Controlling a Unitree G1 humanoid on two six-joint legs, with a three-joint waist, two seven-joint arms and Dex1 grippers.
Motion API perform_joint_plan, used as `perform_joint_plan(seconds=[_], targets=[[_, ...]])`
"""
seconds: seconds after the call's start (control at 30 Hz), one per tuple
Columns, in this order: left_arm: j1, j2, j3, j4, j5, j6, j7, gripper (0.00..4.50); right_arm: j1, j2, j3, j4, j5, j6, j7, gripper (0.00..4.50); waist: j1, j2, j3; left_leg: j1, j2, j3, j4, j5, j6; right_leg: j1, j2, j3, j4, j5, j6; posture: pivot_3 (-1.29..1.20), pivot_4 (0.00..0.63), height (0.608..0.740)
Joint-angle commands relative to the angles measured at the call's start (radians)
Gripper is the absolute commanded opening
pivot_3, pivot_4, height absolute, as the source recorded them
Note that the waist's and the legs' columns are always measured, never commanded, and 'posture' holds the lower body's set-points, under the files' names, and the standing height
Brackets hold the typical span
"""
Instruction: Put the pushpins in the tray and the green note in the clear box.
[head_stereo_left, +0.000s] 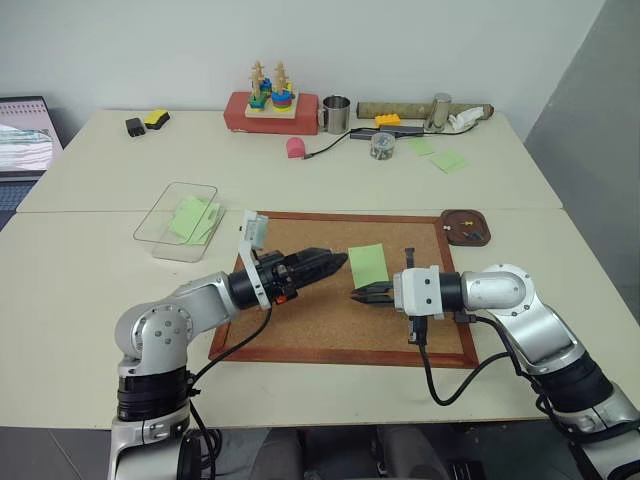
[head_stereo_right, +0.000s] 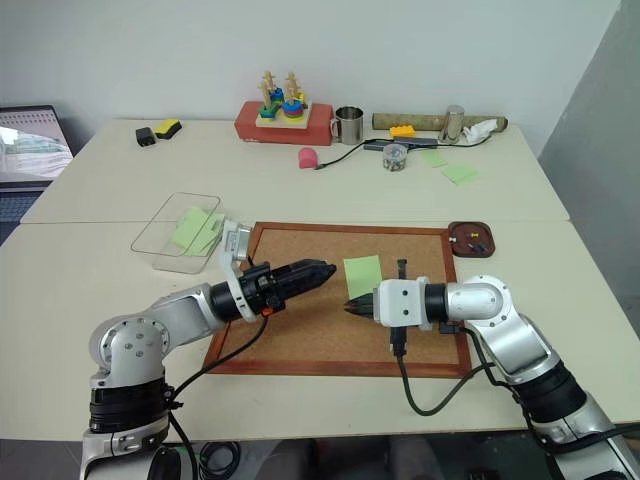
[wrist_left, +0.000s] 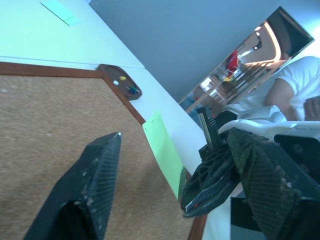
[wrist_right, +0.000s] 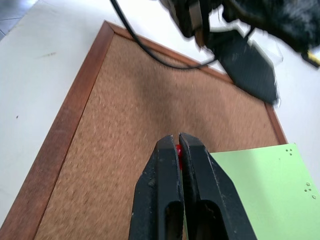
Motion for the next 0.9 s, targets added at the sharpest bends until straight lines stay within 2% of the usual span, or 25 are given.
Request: perform_joint_plan(seconds=[0.03,0.3,0.9], targets=[[0.001,-0.023,-0.020,-0.043,-0.017,-0.015,0.040,4.49,-0.033,0.016,0.004,-0.011,-0.018,-0.069,0.001,0.00,0.001,0.000,0.000,0.000,0.000,0.000,0.000,0.000,0.000,0.000,0.000,0.000,0.000,0.000,0.000,0.00,0.150,0.740],[-0.013,-0.052,-0.069,-0.045,-0.013,-0.061,0.049,4.49,-0.067,0.053,0.030,-0.002,-0.044,-0.113,-0.004,0.00,0.003,0.000,0.000,0.000,0.000,0.000,0.000,0.000,0.000,0.000,0.000,0.000,0.000,0.000,-0.001,0.00,0.150,0.740],[-0.004,-0.016,-0.113,-0.043,0.006,-0.104,0.020,1.45,-0.070,0.059,0.021,0.012,-0.051,-0.141,-0.010,0.00,0.003,0.000,0.000,0.000,0.000,0.000,0.000,0.000,0.000,0.000,0.000,0.000,0.000,0.000,-0.001,0.00,0.150,0.740]])
